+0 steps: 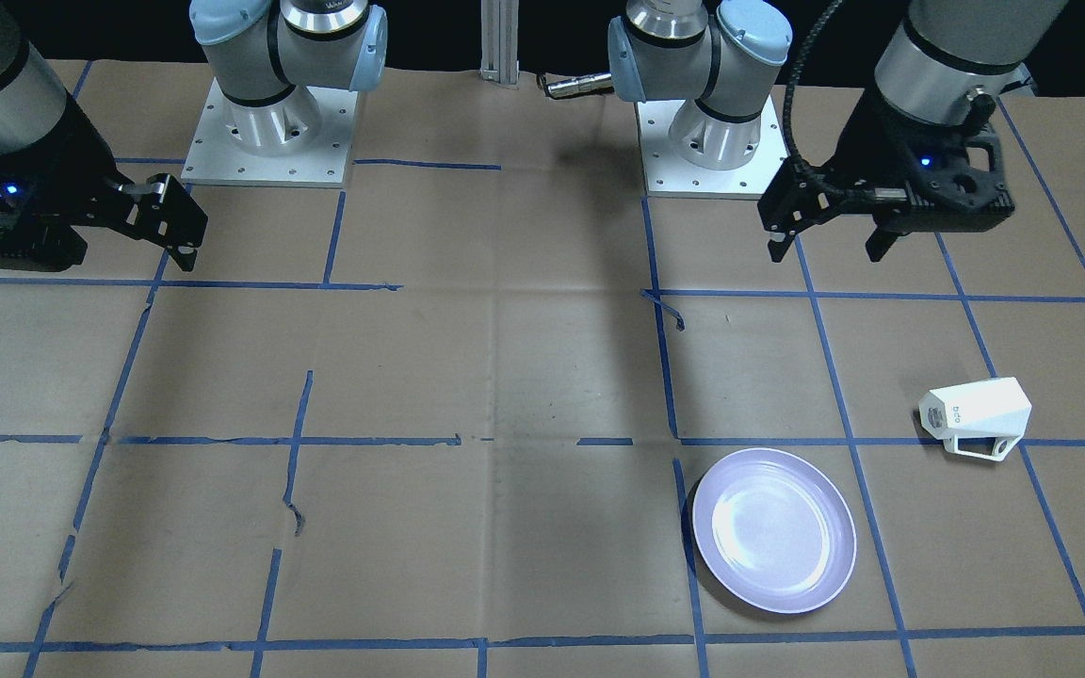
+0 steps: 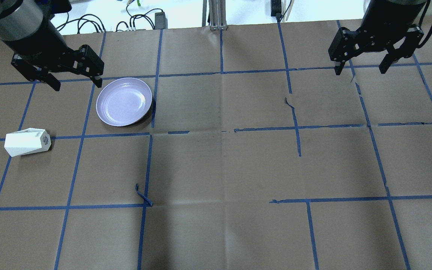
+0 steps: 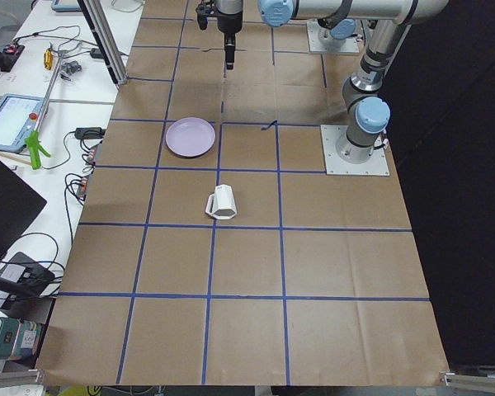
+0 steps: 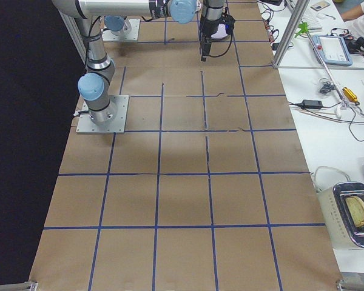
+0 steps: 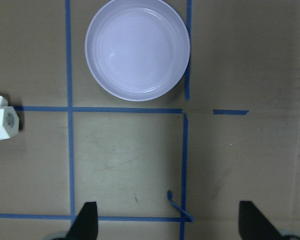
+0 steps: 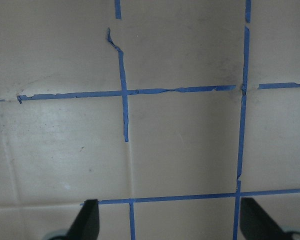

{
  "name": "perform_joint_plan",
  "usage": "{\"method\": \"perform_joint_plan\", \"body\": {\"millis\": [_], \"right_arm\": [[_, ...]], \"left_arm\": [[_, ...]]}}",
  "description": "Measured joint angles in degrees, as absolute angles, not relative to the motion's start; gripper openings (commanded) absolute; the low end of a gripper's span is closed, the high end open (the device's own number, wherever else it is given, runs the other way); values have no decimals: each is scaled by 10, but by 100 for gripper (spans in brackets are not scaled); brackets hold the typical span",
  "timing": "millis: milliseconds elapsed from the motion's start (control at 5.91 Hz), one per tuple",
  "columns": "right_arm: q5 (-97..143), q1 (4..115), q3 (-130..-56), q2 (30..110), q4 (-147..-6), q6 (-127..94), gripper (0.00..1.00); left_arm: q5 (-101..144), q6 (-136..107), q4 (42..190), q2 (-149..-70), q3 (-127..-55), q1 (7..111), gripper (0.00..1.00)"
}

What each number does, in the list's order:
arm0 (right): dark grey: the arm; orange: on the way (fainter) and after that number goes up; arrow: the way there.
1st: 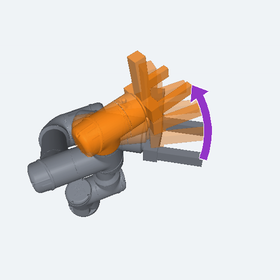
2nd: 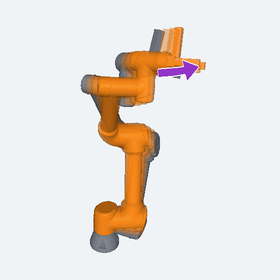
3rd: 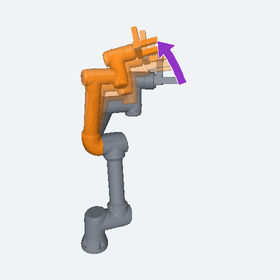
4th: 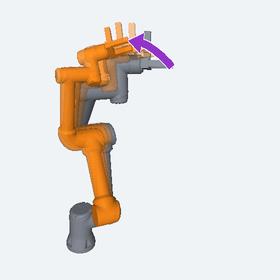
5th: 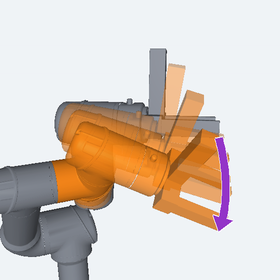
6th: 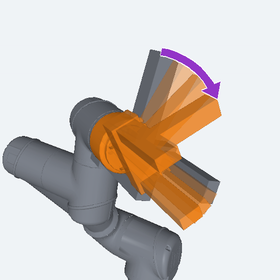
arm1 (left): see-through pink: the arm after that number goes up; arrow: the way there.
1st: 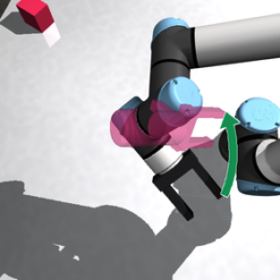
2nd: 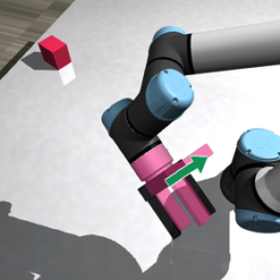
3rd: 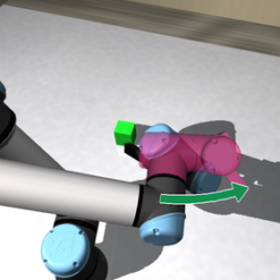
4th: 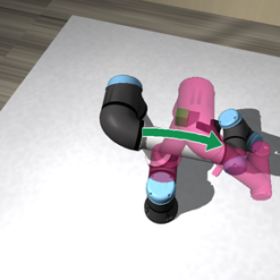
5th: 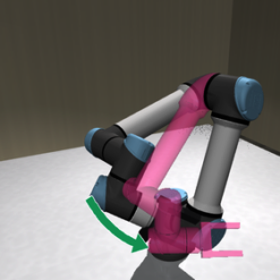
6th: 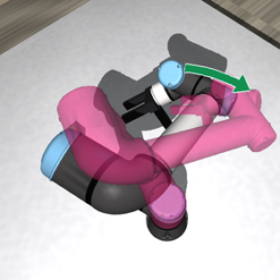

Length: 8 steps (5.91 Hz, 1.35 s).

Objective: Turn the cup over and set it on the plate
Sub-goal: 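Move the left gripper from above the plate toward the white mug lying on its side, then lower the left gripper onto the white mug and close on it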

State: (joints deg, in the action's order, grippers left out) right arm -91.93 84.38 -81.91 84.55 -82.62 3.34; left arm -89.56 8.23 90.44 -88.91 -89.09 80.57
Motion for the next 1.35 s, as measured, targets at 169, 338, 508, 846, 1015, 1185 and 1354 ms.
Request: {"method": "perform_joint_plan", "body": {"millis": [169, 338, 508, 846, 1015, 1185, 1354], "right_arm": [[-919, 844, -819, 846, -826, 33, 100], [-919, 844, -819, 846, -826, 33, 100], [-919, 844, -819, 845, -826, 33, 100], [-919, 844, -819, 846, -826, 33, 100], [-919, 844, -819, 846, -826, 33, 100], [-919, 844, -819, 846, -826, 33, 100], [-919, 844, -819, 846, -826, 33, 100]], "left_arm": [[-895, 163, 923, -879, -891, 751, 99], [-893, 234, 937, -870, -890, 691, 99], [-892, 269, 956, -869, -883, 628, 99], [-879, 320, 992, -886, -867, 523, 99], [-863, 347, 997, -904, -855, 491, 99], [-850, 370, 999, -930, -838, 469, 99], [-829, 408, 1001, -960, -828, 443, 99]]}}
